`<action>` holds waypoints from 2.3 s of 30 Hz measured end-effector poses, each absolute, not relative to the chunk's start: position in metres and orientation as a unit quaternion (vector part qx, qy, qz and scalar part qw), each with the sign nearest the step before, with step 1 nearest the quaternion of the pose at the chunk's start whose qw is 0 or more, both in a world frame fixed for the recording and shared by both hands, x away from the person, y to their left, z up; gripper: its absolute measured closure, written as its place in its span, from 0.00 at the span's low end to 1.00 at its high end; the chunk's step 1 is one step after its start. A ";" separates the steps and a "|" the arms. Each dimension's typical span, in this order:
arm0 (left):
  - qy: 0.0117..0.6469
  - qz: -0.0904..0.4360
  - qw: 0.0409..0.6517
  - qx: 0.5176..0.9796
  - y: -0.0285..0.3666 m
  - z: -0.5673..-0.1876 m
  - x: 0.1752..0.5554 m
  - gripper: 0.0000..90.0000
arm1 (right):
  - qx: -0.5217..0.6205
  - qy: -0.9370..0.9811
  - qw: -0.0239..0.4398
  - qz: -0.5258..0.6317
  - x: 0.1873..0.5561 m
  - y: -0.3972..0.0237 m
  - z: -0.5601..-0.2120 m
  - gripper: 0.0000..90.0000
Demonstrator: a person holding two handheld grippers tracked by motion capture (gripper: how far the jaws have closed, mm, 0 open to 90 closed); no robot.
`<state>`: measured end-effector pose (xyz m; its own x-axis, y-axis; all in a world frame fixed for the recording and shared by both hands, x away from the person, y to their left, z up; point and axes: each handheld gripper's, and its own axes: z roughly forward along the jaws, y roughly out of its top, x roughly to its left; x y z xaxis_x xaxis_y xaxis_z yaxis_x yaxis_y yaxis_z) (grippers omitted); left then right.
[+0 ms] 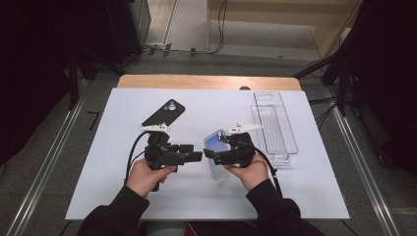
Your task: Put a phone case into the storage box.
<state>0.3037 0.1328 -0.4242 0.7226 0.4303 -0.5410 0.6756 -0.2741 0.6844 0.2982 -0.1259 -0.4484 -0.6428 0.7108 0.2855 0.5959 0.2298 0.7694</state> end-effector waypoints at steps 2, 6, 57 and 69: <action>0.338 -0.113 0.481 0.801 0.133 -0.426 0.302 0.40 | 0.416 0.781 0.061 0.461 0.299 -0.129 -0.448 0.17; 0.317 -0.096 0.467 0.820 0.134 -0.429 0.298 0.37 | 0.412 0.779 0.046 0.470 0.301 -0.135 -0.444 0.17; 0.324 -0.047 0.434 0.839 0.191 -0.459 0.273 0.34 | 0.365 0.795 0.017 0.484 0.299 -0.184 -0.394 0.17; 0.353 -0.037 0.436 0.827 0.201 -0.459 0.269 0.34 | 0.391 0.777 0.050 0.490 0.307 -0.208 -0.378 0.17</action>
<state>0.2695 0.2014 -0.4587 0.7475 0.5518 -0.3698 0.6171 -0.3710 0.6939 0.3065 -0.2084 -0.3782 -0.6886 0.6578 0.3052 0.5592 0.2137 0.8010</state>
